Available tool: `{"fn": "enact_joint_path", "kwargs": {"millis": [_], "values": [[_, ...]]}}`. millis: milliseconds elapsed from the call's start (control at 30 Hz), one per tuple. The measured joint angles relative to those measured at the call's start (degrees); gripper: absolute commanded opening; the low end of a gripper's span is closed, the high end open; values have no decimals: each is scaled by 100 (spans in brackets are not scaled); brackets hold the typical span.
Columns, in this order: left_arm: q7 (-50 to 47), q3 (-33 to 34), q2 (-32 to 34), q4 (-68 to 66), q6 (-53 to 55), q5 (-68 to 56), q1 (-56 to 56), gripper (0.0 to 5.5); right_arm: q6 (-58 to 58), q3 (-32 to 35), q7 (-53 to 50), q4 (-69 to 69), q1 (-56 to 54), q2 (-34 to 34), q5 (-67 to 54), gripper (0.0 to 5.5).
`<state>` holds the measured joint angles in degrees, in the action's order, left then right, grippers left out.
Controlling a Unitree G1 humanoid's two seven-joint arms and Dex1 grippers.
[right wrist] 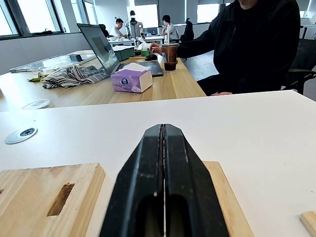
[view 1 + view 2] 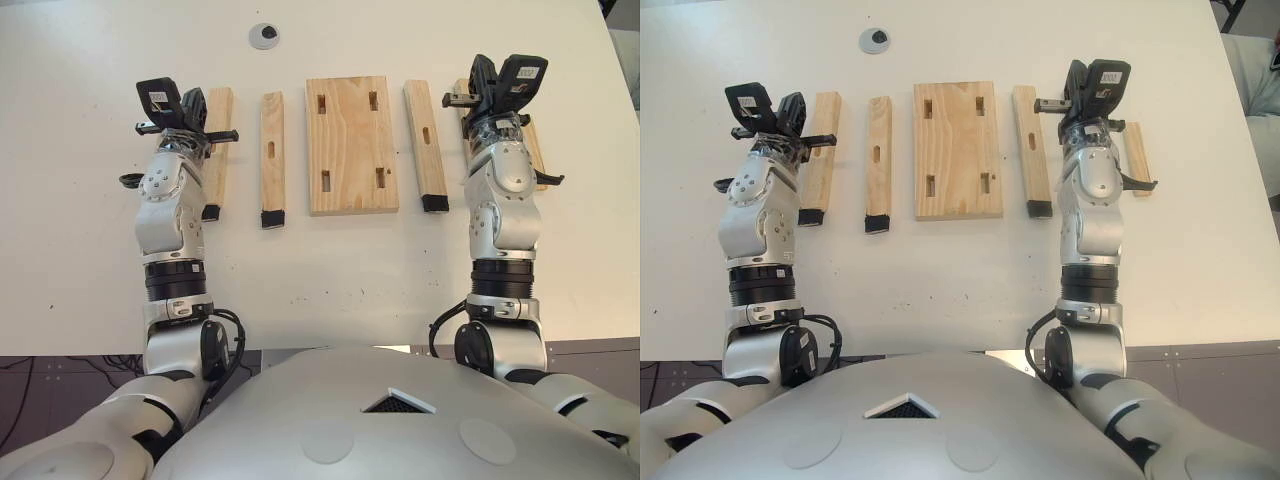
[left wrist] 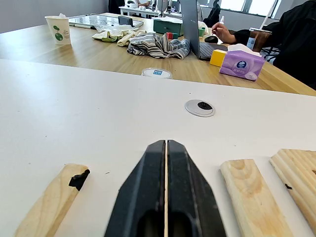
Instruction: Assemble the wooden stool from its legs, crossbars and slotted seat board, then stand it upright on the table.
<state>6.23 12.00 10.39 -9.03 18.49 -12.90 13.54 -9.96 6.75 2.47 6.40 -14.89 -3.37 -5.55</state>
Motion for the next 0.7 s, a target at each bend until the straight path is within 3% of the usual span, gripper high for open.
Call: {"fn": "enact_joint_path", "kwargs": {"millis": [167,367,533,700], "values": [[196,7,275,-237,46,11,67,83,38,41,-9,14,-35,-16,0,0],[919,21,1141,-1024,686,44,247,180,49,48,-16,39,-30,2,49,0],[1321,112,1687,-849,1066,34,55,272,57,46,-4,48,-31,0,53,0],[1566,193,1853,-788,1419,-15,-463,287,56,57,-4,48,-31,-9,59,0]]}}
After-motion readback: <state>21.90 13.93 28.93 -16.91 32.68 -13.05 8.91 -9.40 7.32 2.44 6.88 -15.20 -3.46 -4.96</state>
